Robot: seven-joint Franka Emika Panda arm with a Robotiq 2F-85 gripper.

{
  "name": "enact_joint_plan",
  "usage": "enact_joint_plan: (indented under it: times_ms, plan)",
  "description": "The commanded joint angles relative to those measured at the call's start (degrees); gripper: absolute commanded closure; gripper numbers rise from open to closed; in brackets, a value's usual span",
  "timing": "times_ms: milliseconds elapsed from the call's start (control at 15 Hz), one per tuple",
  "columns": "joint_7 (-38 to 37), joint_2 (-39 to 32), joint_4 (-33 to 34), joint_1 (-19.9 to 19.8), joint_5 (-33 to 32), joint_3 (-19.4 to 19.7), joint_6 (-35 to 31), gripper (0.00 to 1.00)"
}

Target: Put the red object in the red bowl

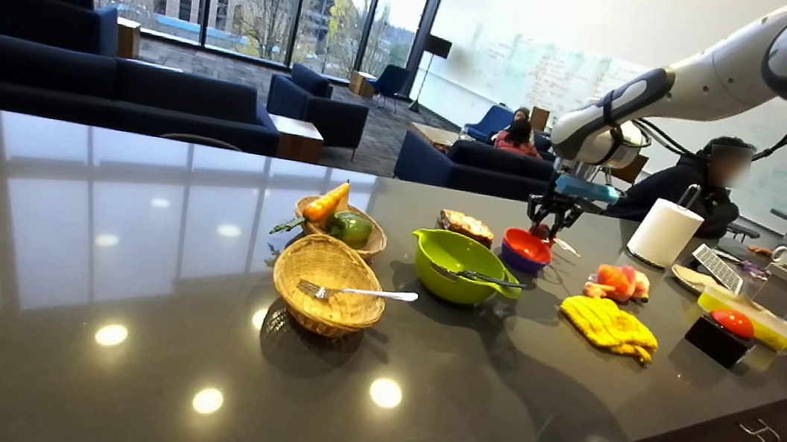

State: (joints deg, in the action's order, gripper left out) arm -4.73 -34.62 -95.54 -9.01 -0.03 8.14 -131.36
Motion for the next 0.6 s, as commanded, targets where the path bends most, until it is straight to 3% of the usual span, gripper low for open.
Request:
enact_joint_plan:
  times_ms: [0,533]
  plan:
    - [-0.5,-2.5,2.7,-0.5,0.5,-0.1,0.2,0.74]
    - [-0.9,-5.8,5.5,-0.8,1.4,-0.2,0.9,0.74]
